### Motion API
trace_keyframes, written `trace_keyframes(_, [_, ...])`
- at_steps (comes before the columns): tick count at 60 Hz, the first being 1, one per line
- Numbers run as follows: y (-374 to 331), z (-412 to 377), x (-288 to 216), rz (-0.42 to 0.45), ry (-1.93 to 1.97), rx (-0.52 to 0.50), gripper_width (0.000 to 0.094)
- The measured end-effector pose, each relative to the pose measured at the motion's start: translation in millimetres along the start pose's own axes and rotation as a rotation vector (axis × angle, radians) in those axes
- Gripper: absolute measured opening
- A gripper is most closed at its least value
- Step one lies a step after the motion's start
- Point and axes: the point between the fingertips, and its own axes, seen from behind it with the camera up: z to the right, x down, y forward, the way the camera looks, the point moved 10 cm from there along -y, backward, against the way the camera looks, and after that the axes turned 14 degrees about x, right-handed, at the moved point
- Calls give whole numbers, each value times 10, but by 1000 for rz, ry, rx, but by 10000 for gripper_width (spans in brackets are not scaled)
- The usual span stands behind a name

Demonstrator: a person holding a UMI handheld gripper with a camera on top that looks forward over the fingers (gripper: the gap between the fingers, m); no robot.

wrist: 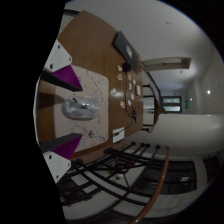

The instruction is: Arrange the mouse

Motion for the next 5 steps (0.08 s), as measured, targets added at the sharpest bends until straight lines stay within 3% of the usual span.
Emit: trace_keyframes(5, [-410, 112, 151, 14, 55, -35, 856])
